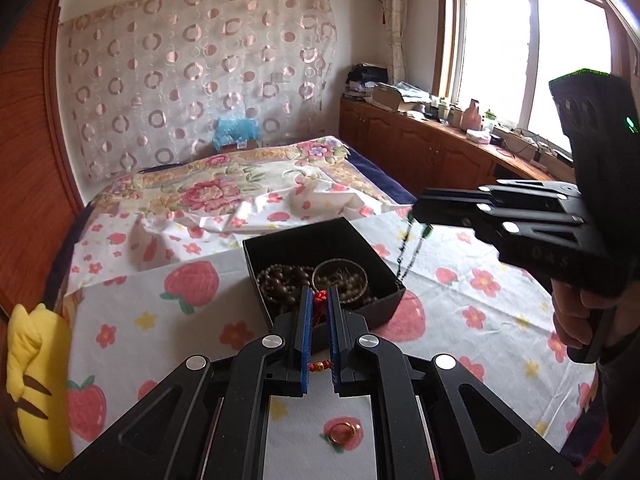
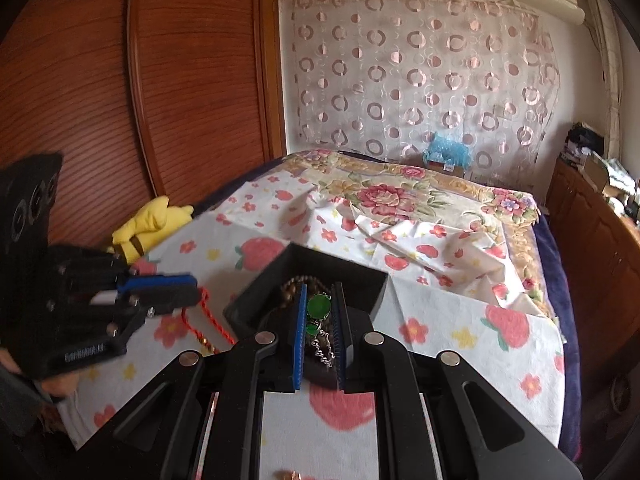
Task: Organize jewelry
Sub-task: 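Drop the red bracelet in the box with left tool while the right drops the pendant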
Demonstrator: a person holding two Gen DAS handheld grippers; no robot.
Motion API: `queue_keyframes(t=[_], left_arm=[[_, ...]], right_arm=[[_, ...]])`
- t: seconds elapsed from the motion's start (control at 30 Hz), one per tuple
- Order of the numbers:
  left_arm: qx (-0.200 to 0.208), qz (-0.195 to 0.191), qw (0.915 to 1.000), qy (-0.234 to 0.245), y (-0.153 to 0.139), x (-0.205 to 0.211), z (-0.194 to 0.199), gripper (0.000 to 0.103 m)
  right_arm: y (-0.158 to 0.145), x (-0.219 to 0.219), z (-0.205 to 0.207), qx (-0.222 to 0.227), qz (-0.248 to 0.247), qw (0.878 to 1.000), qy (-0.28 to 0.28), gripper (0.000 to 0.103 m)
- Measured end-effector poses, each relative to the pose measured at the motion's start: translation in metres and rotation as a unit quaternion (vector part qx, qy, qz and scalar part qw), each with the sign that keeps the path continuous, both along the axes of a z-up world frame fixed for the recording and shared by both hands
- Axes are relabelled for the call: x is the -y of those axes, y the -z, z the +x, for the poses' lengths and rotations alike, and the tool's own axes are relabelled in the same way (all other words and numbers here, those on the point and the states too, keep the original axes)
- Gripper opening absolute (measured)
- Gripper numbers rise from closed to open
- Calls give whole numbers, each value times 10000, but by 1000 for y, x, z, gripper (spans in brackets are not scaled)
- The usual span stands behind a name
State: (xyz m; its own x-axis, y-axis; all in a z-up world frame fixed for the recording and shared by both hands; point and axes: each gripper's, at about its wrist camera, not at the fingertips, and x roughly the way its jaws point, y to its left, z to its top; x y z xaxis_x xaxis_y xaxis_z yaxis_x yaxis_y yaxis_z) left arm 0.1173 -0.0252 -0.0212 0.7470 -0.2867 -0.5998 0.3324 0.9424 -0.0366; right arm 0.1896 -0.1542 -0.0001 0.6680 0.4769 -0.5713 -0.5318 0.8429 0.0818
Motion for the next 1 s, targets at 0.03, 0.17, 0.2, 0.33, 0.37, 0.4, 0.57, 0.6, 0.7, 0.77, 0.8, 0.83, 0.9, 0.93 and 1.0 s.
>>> queue_keyframes(t=[0.03,0.17,0.2,0.33,0.37,0.4,0.57,0.6,0.7,0.77,0.8,0.83,0.9,0.93,1.0], left_arm=[[2,4,10000,-3,0,0,1,6],[8,61,10000,-45,-3,-1,12,6],[7,71,10000,-51,-4,-1,14,6],[6,119,9999,-61,-5,-3,23,6],[2,121,9999,-58,-4,-3,24,6],[0,131,9999,-63,-4,-3,26,6],[-28,165,9998,-75,-4,-3,36,6],[-26,162,9998,-69,-5,-3,35,6],[-31,176,9998,-77,-4,-3,38,6],[-61,185,9998,-81,-3,-2,42,6],[-77,170,9998,-88,-3,-2,45,6],[-86,142,9998,-91,-3,-3,47,6],[-78,152,9998,-96,-2,-3,49,6],[-73,156,9998,-102,-3,-4,51,6],[-71,157,9998,-107,-1,-3,52,6]], right_arm=[[-1,1,5,-39,66,10000,-4,13],[-3,-5,25,-63,75,9999,83,13],[-2,-6,30,-66,49,9999,110,13],[10,-11,54,-358,207,9989,201,13],[14,-11,58,-392,207,9987,239,13],[16,-12,61,-411,200,9986,260,13],[23,-15,76,-402,190,9982,390,13],[23,-16,79,-398,187,9982,410,13],[25,-18,84,-375,142,9981,467,14],[27,-16,85,-400,139,9978,508,15],[29,-14,85,-442,193,9975,512,15],[32,-12,84,-522,258,9970,508,15],[35,-6,83,-584,328,9963,532,17],[36,-4,82,-567,318,9964,547,17],[39,2,78,-584,297,9964,537,18]])
